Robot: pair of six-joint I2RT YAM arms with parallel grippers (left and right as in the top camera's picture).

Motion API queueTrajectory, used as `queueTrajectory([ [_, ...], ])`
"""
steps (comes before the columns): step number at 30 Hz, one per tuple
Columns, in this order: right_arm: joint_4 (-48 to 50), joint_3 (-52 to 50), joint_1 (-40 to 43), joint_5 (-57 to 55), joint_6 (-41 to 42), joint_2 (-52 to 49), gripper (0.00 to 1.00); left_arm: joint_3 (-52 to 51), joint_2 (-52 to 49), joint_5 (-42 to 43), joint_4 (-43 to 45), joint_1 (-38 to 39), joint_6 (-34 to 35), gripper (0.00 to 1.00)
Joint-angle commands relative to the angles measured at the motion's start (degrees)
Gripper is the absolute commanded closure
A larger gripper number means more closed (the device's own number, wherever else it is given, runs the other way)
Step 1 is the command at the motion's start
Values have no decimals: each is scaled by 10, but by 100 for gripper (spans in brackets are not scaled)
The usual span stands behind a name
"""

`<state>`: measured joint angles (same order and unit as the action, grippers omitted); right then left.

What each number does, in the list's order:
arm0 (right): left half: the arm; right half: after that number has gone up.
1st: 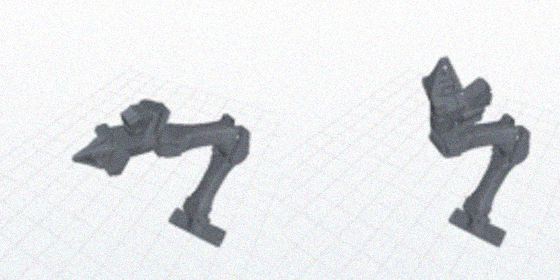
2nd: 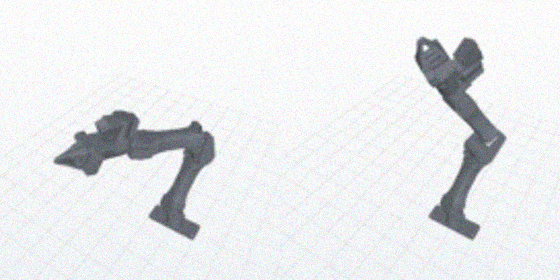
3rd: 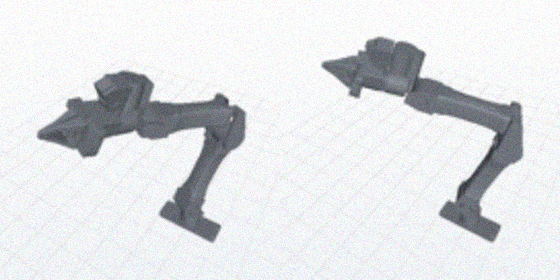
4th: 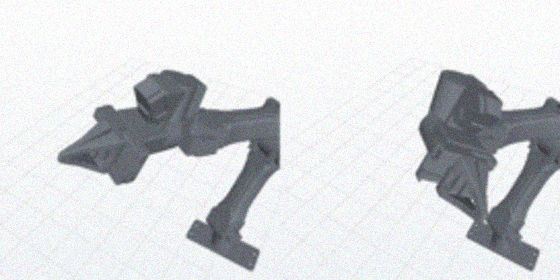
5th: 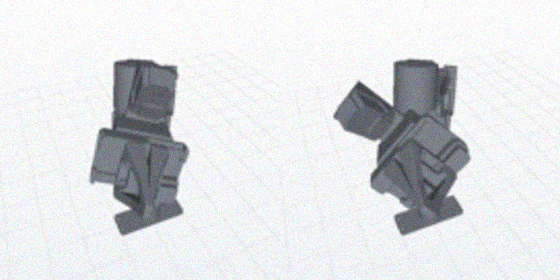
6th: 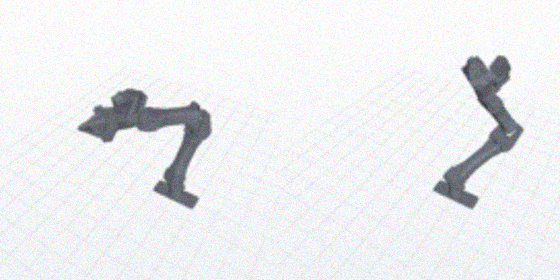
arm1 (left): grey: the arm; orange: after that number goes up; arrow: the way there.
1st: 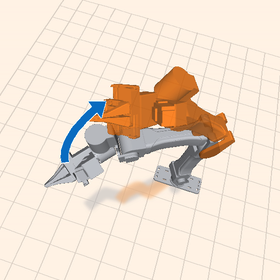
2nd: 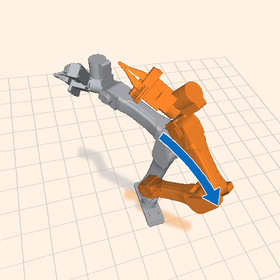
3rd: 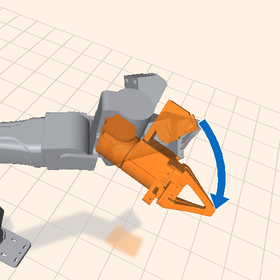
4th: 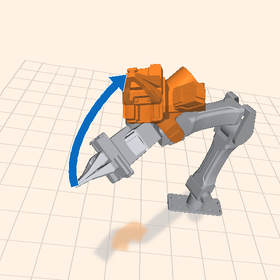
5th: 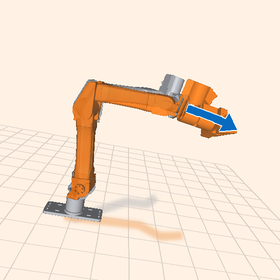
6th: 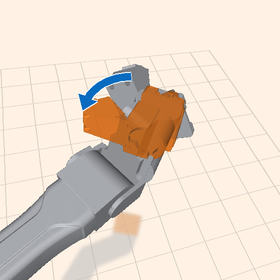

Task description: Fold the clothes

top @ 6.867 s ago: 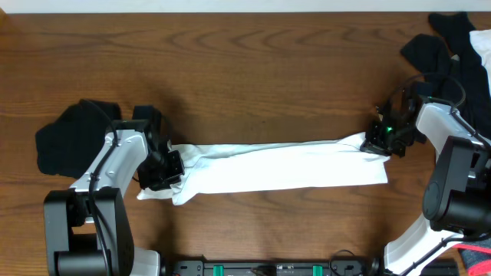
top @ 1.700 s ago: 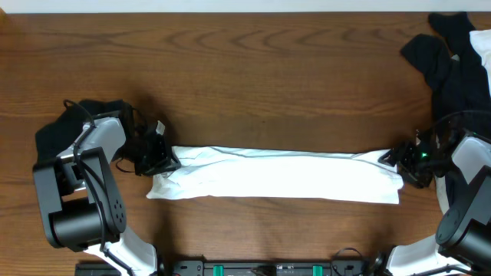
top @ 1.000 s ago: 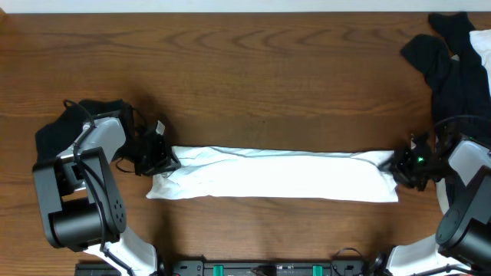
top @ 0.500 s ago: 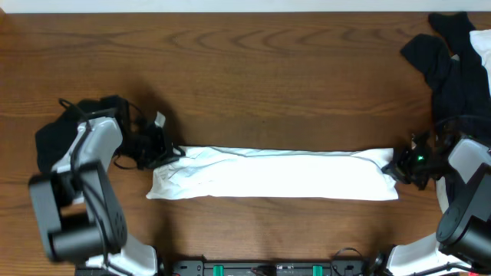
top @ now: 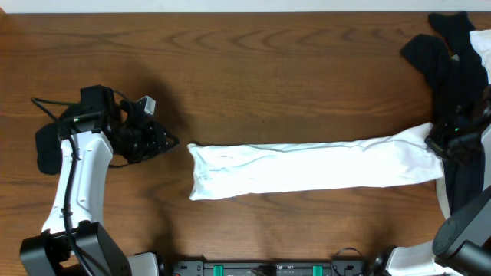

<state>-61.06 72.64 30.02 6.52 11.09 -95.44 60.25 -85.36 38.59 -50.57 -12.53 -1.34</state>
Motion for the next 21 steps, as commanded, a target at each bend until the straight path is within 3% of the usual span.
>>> queueTrajectory([
  [1,-30,35,-6,-28,-6,6,99,5,1,-7,-2,1,-5,72],
  [9,-78,43,-115,0,1,6,99,2,1,-7,-19,1,-5,72],
  [21,-34,43,-352,14,128,6,99,0,1,-7,-26,1,-5,71],
])
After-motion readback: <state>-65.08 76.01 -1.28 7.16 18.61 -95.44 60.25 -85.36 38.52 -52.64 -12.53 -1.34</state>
